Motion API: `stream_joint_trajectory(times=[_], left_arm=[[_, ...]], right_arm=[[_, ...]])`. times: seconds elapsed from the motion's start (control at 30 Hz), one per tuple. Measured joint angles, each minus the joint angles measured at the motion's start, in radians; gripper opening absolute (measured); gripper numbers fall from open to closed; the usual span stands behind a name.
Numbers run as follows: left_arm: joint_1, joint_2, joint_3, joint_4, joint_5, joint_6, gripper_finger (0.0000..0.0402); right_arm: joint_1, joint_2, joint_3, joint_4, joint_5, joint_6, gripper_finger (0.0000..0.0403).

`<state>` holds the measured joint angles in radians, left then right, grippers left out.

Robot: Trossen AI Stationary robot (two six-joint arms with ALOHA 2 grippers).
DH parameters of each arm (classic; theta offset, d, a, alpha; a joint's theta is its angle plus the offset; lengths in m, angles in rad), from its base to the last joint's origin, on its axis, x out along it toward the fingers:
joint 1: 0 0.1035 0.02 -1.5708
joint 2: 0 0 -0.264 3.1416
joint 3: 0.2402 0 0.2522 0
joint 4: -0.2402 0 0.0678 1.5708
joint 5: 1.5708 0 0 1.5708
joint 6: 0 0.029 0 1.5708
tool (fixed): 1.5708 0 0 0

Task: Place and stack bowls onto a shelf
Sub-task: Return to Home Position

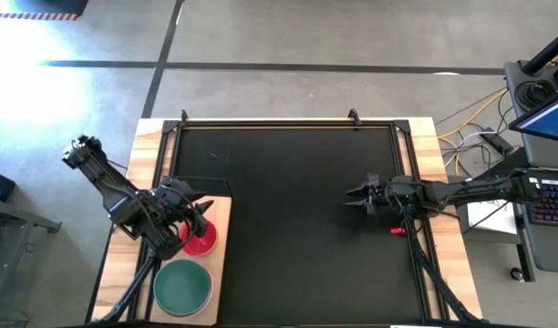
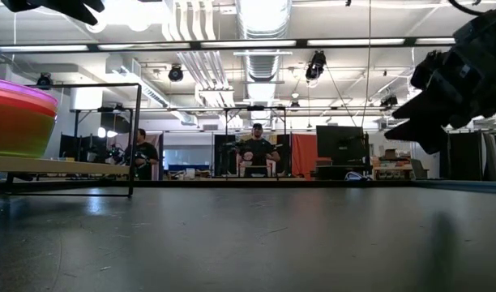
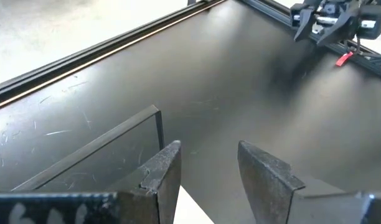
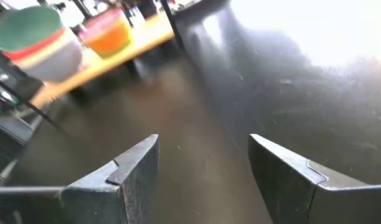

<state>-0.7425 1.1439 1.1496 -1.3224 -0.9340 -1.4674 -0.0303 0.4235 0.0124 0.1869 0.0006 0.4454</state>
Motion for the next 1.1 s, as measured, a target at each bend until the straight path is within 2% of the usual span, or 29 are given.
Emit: stream_joint_trajectory(times=[0.27,0.5,0.73,0.87,1.0,1.1], left_arm=[[0.000,0.000,0.000,-0.003,-0.002,0.046,0.0139],[0.000,0.000,0.000,-0.003,-0.002,0.076,0.0139],[0.000,0.000,0.000,-0.001,-0.003,0.085,0.0139],[0.000,0.000,0.000,0.005,-0.054,0.119,0.0139],[0.000,0.000,-0.001,0.035,-0.079,0.219,0.0139],[0.014,0.000,-0.017,0.169,-0.080,0.358,0.0139]], right_arm=[[-0.001,-0.259,0.000,-0.056,0.000,0.000,0.0233],[-0.001,-0.415,-0.001,-0.058,0.001,0.000,0.0233],[-0.005,-0.422,-0.001,-0.037,0.000,0.000,0.0233],[-0.005,-0.420,-0.001,-0.033,0.000,0.000,0.0233],[-0.005,-0.398,-0.001,-0.033,0.000,0.000,0.0233],[-0.005,-0.383,-0.001,-0.035,0.000,0.000,0.0233]])
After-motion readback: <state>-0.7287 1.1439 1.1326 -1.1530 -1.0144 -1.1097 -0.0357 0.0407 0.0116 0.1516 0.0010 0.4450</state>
